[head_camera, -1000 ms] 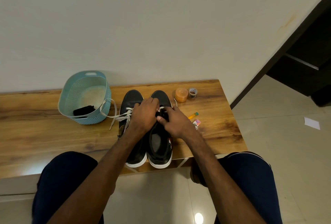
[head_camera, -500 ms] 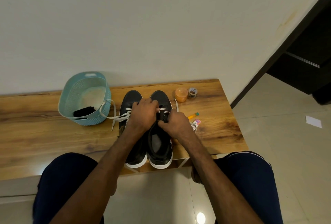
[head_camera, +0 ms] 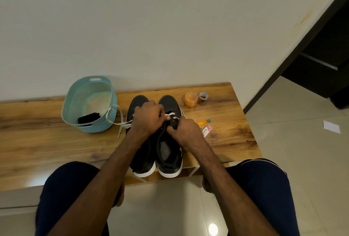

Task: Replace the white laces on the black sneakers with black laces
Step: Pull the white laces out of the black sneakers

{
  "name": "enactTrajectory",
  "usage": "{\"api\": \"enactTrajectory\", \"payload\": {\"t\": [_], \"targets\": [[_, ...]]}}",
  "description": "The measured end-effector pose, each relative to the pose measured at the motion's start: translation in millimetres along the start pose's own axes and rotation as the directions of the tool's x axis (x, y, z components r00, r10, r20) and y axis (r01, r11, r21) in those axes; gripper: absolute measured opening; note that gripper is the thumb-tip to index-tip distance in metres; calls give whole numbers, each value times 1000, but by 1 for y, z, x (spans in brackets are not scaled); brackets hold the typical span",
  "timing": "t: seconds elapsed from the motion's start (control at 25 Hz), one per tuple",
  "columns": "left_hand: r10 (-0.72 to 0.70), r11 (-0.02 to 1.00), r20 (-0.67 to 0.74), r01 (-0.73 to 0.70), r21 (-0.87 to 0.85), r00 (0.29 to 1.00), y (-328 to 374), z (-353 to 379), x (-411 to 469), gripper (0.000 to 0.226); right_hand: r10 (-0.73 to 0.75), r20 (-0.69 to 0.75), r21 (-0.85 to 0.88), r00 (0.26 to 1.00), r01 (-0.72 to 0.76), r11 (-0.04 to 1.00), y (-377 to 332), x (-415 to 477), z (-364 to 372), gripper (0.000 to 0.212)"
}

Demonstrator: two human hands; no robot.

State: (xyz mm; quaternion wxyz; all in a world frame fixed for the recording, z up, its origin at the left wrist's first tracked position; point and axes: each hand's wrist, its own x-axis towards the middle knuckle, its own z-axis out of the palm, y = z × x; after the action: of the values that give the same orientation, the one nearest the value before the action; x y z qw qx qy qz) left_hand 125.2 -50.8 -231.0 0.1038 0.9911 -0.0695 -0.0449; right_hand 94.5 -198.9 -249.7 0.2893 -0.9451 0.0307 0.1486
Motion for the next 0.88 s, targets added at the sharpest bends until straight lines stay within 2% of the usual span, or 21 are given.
{"api": "enactTrajectory", "payload": {"t": [0.08,0.12,0.16,0.2,0.28,0.32,0.36,0.4,0.48,0.56,0.6,0.68,0.88], "targets": [[35,999,-22,-35,13,999,0,0,1,25,3,-5,5,1000,-3,1000,1,0,0,46],[47,999,-74,-49,-22,996,0,0,1,23,4,-8,5,1000,-4,1000,1,0,0,47],[13,991,-152,-34,-131,988,-1,-1,1,22,2,-9,2,1000,-2,1000,2,0,0,47],[-79,953,-226,7,-303,971,-4,-5,1,21,-1,-9,-2,1000,1,1000,2,0,1,48],[-335,757,-275,83,-648,901,-14,-15,4,22,-2,-4,-6,1000,2,1000,2,1,1,49],[-415,692,-263,115,-713,871,-20,-18,5,23,0,-3,-8,1000,0,1000,2,2,0,50],[-436,710,-264,149,-688,861,-24,-20,4,24,2,-3,-9,1000,-3,1000,2,3,0,50],[-397,790,-281,169,-589,874,-24,-20,2,25,4,-2,-11,1000,-4,1000,2,3,1,50],[-188,955,-327,95,-281,926,-15,-15,-3,31,3,-1,-23,1000,-3,1000,1,3,1,50],[33,999,-255,-38,-17,966,-1,-4,-5,31,-4,-1,-34,1000,4,999,1,3,2,51],[75,997,-178,-68,45,981,5,2,-5,29,-7,1,-34,1000,7,999,1,3,2,51],[51,998,-67,-48,49,996,13,12,-3,28,-6,6,-31,1000,6,999,1,3,2,50],[48,995,-85,-40,93,995,11,13,-1,17,-2,9,-31,1000,2,1000,2,3,3,50]]}}
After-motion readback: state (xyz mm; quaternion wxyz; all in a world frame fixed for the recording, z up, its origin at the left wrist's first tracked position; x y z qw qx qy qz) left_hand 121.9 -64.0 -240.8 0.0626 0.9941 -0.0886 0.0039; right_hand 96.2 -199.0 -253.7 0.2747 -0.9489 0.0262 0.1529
